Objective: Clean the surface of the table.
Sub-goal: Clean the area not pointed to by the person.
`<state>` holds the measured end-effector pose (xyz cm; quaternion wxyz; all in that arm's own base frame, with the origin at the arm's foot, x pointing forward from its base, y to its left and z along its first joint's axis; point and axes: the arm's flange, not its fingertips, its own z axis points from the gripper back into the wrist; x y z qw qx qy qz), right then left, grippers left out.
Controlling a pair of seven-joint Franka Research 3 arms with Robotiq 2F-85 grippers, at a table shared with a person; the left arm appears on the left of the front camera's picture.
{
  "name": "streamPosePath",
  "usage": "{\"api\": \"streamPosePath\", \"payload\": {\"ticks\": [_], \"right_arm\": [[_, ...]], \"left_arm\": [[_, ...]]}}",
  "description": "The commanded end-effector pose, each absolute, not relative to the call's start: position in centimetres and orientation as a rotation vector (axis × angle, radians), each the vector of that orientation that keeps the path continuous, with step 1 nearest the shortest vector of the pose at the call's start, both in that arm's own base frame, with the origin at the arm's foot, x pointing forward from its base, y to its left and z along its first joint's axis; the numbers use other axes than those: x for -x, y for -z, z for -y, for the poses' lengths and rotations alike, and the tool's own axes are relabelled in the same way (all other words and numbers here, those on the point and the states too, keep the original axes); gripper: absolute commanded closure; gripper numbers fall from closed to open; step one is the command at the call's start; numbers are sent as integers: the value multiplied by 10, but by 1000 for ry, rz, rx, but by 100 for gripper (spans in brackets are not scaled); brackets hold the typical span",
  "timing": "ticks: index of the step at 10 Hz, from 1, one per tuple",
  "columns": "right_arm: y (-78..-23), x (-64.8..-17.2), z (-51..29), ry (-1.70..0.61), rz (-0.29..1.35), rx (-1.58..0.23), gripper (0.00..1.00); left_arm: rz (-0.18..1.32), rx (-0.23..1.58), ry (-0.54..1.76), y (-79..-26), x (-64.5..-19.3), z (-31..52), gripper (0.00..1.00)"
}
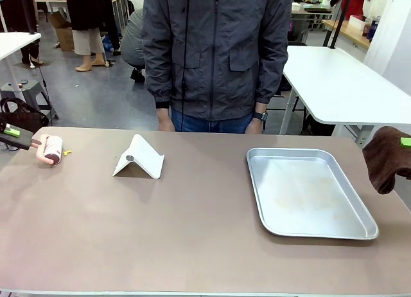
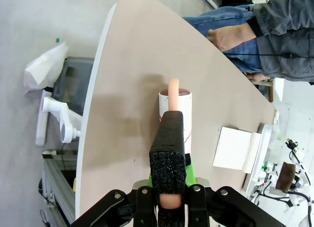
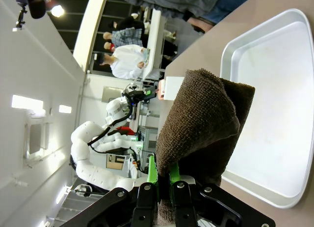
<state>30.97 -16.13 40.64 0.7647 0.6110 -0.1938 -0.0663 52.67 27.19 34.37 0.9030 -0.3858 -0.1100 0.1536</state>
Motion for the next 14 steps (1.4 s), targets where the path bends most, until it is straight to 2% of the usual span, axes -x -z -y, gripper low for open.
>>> {"api": "streamPosePath", "payload": {"ticks": [1,11,14], "right_arm": [[-410,-311,160,135,431,-1333,90],[-410,-311,160,135,431,-1333,90],[-410,-311,160,135,431,-1333,90]], "left_arm": [[160,734,-296,-329,-530,-254,78],[111,717,-169,-335,-583,-169,78],[106,729,-152,-333,-586,-161,78]]}}
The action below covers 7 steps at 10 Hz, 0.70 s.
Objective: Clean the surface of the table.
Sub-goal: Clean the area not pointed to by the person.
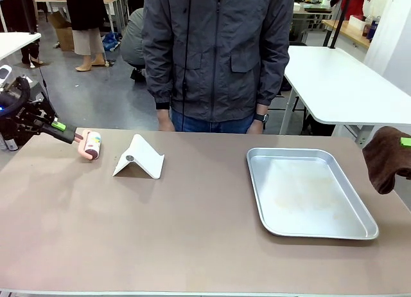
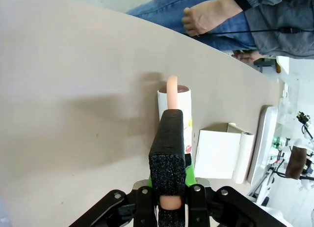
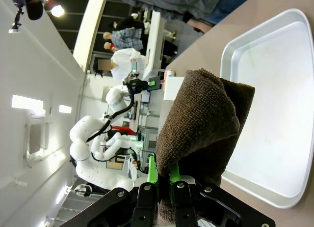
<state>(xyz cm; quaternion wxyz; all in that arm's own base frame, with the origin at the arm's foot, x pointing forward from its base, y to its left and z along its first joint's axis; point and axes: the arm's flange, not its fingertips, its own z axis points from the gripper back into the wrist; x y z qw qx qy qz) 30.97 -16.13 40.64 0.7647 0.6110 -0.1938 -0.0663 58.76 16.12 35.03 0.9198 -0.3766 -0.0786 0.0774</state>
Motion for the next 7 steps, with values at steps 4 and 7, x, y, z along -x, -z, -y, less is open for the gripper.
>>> {"api": "streamPosePath", "payload": {"ticks": [4,7], "right_arm": [[-410,-311,160,135,431,-1333,90],[-410,-311,160,135,431,-1333,90]], "left_arm": [[223,867,-140,-367,-562,-187,78],[324,979,-66,-404,-519,-213,78]]}}
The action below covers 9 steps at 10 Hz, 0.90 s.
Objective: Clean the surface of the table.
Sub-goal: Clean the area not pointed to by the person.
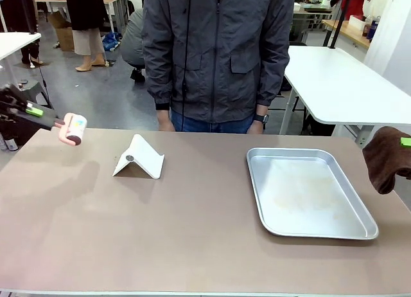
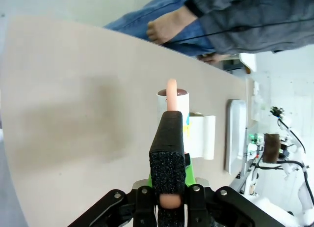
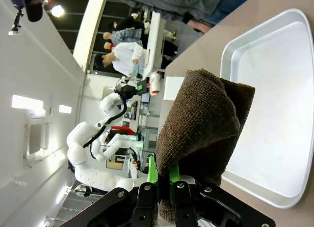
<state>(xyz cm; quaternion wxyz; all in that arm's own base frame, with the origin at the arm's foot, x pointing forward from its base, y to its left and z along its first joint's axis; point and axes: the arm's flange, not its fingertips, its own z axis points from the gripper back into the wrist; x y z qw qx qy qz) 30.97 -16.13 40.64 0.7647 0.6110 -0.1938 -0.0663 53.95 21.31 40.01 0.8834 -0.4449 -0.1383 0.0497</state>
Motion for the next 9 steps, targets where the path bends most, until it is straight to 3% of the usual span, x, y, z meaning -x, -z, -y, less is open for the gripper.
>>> {"api": "streamPosePath", "payload": {"ticks": [1,5,9], "right_arm": [[-410,-311,160,135,431,-1333,90],[-410,-311,160,135,431,-1333,90],[-410,-311,160,135,431,-1333,90]], "left_arm": [[315,994,-55,-408,-504,-222,78],[316,1044,-43,-409,-425,-257,78],[178,1177,-20,-402,-356,-282,78]]}}
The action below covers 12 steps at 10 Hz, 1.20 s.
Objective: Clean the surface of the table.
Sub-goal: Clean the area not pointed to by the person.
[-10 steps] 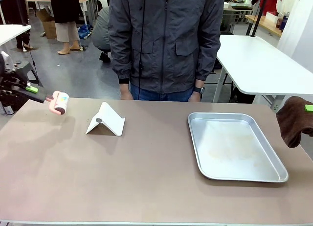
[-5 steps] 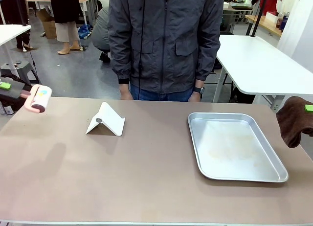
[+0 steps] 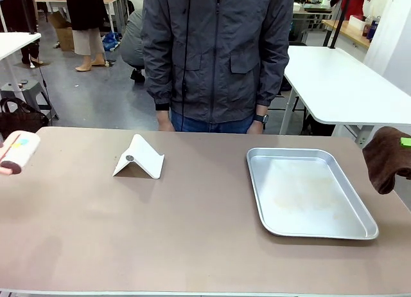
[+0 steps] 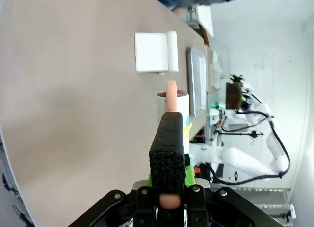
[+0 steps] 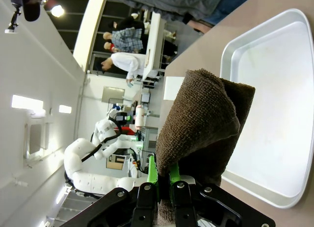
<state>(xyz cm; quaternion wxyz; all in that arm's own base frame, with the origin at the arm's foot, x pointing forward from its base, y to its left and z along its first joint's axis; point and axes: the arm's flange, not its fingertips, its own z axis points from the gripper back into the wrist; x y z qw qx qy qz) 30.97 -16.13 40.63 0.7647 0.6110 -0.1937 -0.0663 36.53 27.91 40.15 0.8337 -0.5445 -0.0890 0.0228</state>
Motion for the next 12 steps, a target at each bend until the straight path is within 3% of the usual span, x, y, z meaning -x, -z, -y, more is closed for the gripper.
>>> {"api": "streamPosePath", "payload": {"ticks": [1,12], "right_arm": [[-410,-311,160,135,431,-1333,90],[-410,-311,160,135,431,-1333,90]], "left_arm": [[150,1199,1,-399,-345,-282,78],[148,1194,-23,-398,-344,-284,78]]}}
